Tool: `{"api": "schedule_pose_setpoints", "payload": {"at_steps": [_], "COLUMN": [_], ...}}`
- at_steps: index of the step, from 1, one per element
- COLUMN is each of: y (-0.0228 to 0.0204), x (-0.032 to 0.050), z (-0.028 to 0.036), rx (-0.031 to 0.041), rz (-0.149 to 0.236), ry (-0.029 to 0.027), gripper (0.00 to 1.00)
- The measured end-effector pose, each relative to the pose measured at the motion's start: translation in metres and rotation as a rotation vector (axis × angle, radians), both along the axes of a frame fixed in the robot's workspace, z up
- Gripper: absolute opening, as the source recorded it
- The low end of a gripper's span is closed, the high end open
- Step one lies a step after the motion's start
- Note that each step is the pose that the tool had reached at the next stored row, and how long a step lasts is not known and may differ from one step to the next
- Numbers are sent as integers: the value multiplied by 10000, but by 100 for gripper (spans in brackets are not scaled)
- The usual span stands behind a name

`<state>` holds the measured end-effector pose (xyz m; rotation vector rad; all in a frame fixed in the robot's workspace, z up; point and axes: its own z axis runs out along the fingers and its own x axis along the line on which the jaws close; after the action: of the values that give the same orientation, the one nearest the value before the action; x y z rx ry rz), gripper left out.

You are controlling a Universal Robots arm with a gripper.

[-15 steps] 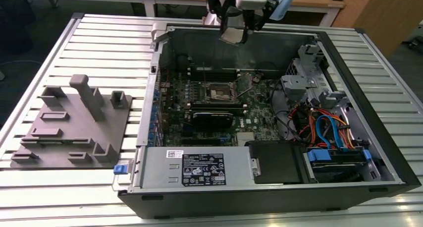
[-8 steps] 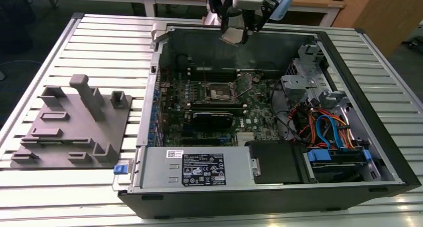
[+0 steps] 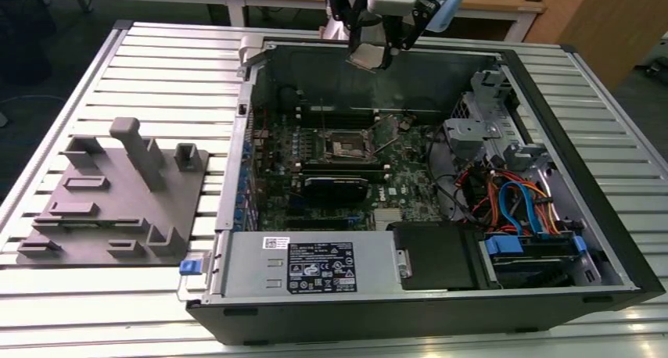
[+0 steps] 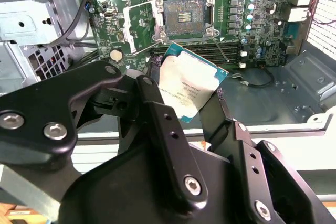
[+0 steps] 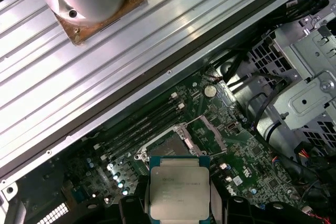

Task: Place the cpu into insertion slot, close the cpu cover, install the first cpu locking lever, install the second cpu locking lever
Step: 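Place the cpu into insertion slot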

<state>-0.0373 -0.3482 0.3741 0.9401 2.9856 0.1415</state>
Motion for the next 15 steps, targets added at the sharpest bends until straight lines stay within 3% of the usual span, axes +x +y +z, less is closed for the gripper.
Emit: {"api": "schedule_pose_setpoints", "payload": {"at_steps": [7,15], "y": [0,0], "x": [0,0], "z": [-12,-70], "rx": [-8,-33], "rz": [-214,-1208], "ry": [1,2], "gripper": [54,54]}}
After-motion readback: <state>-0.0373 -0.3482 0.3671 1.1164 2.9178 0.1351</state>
